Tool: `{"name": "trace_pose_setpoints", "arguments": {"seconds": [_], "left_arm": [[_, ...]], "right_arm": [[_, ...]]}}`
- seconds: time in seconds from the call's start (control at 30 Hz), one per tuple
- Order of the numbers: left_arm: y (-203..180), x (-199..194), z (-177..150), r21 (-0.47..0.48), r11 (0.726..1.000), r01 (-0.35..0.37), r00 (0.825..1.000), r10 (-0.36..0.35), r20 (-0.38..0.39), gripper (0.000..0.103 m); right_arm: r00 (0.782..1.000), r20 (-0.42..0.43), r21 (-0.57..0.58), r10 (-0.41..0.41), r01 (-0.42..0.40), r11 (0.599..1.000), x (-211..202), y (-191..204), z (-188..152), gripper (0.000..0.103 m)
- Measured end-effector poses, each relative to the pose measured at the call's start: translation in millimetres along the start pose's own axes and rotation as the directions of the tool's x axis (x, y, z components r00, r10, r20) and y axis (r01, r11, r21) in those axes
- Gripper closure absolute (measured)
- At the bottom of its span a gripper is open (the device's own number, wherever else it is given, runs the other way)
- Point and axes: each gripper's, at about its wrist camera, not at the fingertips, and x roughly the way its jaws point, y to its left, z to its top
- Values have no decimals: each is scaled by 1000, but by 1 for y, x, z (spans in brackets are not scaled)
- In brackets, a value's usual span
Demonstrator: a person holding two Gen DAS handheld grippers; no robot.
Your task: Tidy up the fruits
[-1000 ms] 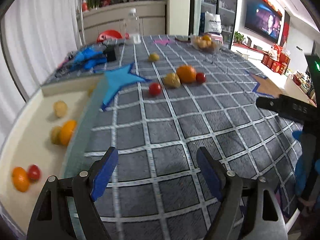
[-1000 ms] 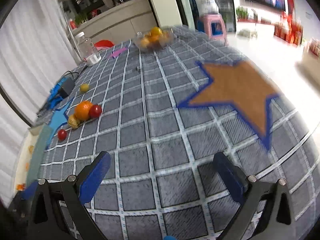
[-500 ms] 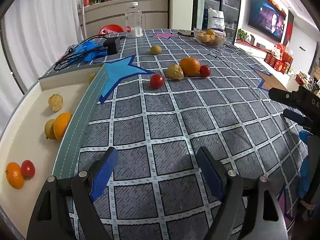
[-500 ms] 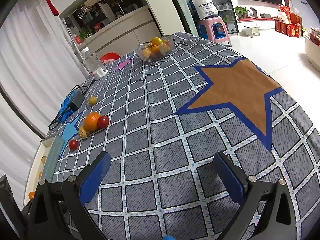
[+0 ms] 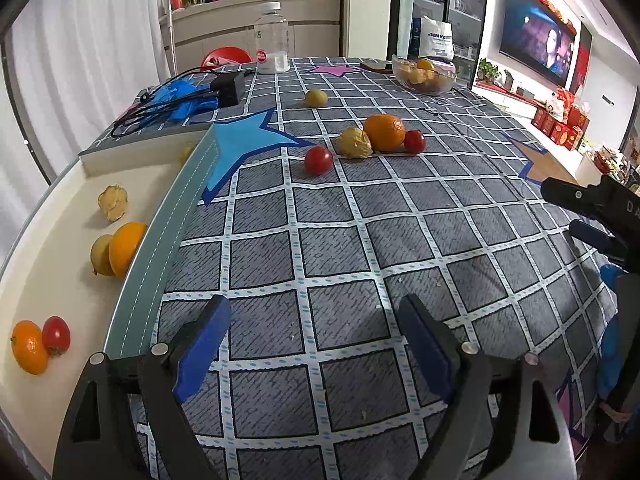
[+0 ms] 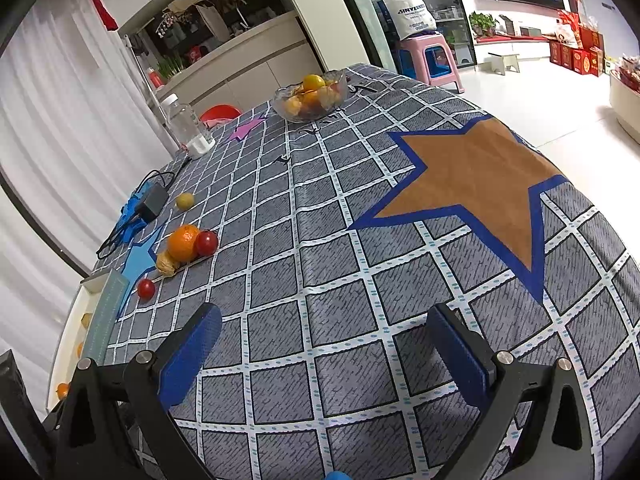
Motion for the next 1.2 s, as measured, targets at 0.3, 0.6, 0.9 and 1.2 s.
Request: {"name": "trace_pose_setpoints", "arguments": {"seconds": [0.3,0.6,0.9,1.2], "left_arm": [[0,0,0,0,1000,1,1000,-1,0,15],[0,0,0,0,1000,0,1000,0,0,14],[0,0,0,0,1000,1,1000,-1,-1,14],[4,0,5,0,999,47,998,-47,-29,14]], "right_arm": [[1000,-1,0,0,0,1000,0,0,0,0],[1000,-1,0,-1,1,1000,0,0,0,0],[1000,-2,0,-1,1,1000,0,0,0,0],[1000,-1,2,3,-3,1000,0,-1,0,0]]}}
